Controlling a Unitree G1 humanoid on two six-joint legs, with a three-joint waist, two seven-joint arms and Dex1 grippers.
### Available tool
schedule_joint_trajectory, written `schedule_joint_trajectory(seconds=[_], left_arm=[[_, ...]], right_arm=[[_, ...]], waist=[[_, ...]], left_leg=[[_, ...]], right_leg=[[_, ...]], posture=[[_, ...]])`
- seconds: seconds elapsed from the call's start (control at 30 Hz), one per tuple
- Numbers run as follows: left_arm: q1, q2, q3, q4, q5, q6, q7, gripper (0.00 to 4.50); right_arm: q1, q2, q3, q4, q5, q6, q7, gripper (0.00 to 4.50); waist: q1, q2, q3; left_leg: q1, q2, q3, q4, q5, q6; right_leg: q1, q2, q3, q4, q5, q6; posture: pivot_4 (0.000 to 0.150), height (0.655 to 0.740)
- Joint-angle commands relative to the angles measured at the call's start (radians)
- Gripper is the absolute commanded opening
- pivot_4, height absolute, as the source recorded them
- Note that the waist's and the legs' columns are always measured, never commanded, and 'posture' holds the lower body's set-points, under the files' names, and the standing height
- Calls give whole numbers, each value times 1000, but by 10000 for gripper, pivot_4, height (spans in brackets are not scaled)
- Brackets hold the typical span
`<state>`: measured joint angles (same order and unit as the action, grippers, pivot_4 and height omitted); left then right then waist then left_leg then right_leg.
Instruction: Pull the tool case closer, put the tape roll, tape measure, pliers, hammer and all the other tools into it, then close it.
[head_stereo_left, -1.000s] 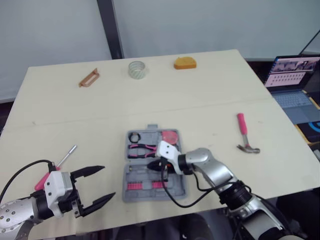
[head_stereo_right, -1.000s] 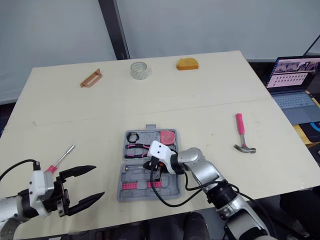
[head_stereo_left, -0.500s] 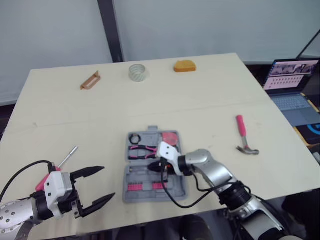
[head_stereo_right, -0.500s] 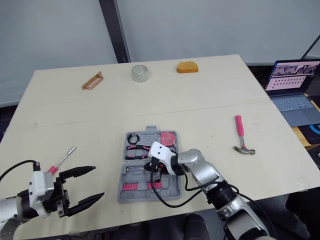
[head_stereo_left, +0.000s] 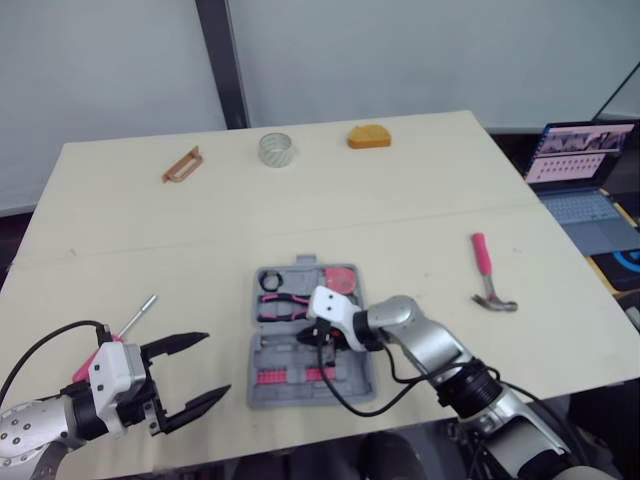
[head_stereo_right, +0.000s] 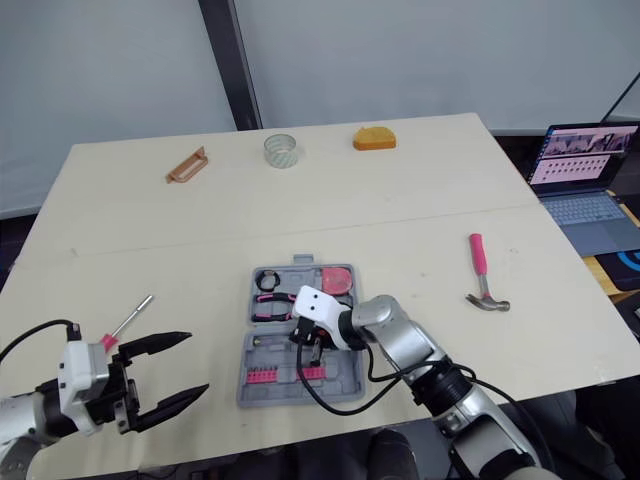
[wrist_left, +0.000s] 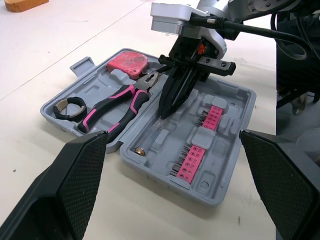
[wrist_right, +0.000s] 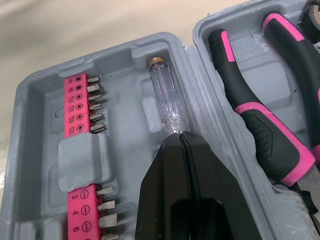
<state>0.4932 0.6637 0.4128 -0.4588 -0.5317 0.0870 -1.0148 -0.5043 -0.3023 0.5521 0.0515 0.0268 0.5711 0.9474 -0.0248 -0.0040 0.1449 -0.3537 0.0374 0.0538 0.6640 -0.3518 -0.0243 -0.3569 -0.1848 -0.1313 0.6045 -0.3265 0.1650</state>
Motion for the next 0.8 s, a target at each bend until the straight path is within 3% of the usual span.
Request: schedule_joint_trajectory(seconds=[0.03,0.27,0.47,0.73,0.8], left_arm=[[1,-6,2,-27,-13,-4,6,45000],[-6,-10,-7,-30,-20,2,13,45000],[-21,-2,-13,-36,-50,50,16,45000],[-40,9,-17,-20,-46,92,20,45000],[-41,9,-9,-9,-44,86,15,45000]], right_arm=[[60,-21,52,58,-32,69,-9,148],[71,7,-76,-65,84,38,4,148],[62,-30,-200,-292,222,157,7,148],[208,-281,-404,-535,341,218,35,148],[279,-363,-473,-564,385,245,57,5675]], waist=[[0,0,0],[-1,1,1],[-1,3,4],[21,2,7],[23,2,7]], left_leg=[[0,0,0,0,0,0],[-1,0,1,0,0,0],[-3,0,1,0,0,0],[-4,1,3,0,-1,1],[-4,1,3,1,-1,1]], right_leg=[[0,0,0,0,0,0],[0,0,0,-2,0,0],[-3,0,0,-3,0,0],[-2,0,0,-7,0,0],[-2,0,0,-8,0,0]], posture=[[1500,7400],[1500,7400],[1500,7400],[1500,7400],[1500,7400]])
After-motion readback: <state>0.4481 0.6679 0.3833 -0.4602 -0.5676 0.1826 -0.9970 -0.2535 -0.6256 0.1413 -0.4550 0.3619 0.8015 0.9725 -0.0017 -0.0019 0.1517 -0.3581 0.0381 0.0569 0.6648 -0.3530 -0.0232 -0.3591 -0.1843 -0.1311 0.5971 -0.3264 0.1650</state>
